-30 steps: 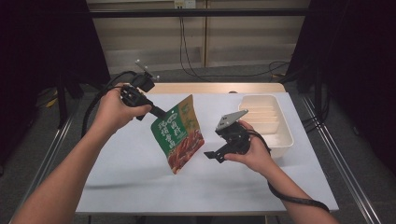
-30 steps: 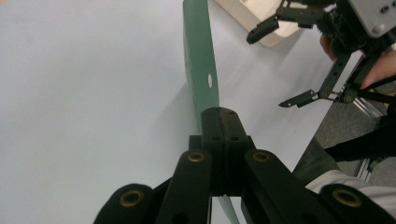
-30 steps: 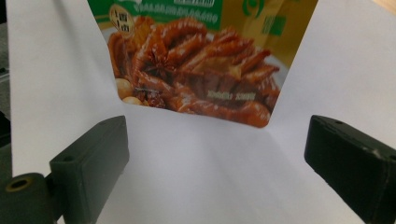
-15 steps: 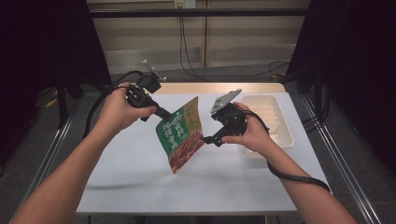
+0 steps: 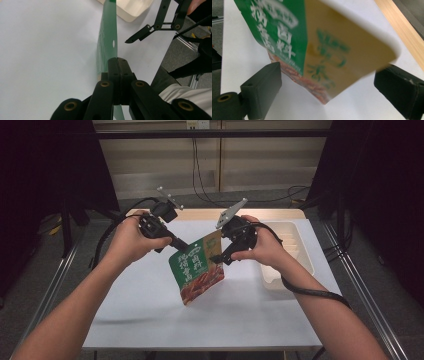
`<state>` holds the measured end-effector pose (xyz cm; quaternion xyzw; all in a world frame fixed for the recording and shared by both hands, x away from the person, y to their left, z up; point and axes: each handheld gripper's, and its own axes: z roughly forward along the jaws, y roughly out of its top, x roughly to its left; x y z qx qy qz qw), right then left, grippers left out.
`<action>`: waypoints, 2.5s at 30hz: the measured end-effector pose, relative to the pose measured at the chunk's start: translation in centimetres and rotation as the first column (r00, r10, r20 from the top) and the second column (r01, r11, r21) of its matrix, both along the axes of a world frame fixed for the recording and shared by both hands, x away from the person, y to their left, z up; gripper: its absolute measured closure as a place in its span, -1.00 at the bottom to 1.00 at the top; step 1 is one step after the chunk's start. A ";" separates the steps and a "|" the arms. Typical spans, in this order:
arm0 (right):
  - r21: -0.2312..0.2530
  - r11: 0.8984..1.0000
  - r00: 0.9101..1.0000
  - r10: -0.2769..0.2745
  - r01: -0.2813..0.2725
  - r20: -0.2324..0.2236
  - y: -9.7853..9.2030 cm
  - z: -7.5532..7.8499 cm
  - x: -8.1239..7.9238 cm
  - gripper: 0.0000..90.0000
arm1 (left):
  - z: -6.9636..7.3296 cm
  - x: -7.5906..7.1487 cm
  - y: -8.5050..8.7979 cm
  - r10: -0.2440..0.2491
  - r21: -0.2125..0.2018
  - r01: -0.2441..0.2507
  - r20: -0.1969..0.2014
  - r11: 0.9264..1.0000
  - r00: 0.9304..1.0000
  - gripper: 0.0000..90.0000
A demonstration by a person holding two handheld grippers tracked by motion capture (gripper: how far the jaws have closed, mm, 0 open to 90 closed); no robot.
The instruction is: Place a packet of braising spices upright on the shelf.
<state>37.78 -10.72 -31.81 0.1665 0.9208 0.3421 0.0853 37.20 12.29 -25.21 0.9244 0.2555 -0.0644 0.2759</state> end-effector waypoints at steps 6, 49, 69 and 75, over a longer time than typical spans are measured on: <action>-0.032 0.998 0.999 0.054 -0.054 -0.004 0.7 1.4 0.0 -0.73 | 0.3 -0.1 -0.2 -0.029 0.006 0.029 0.018 1.000 0.999 1.00; -0.237 0.920 0.950 0.289 -0.311 -0.121 6.1 3.6 0.2 1.00 | -0.3 -0.6 1.3 0.022 -0.123 -0.017 0.039 0.992 0.999 0.87; -0.350 0.927 0.974 0.059 -0.136 -0.221 5.0 5.3 1.4 1.00 | -2.9 -1.2 4.4 0.141 -0.177 -0.107 0.198 0.978 0.970 -0.38; -0.365 0.923 0.971 0.036 -0.123 -0.236 3.9 6.2 1.5 1.00 | -5.0 -1.3 5.1 0.178 -0.182 -0.136 0.241 0.974 0.954 -0.58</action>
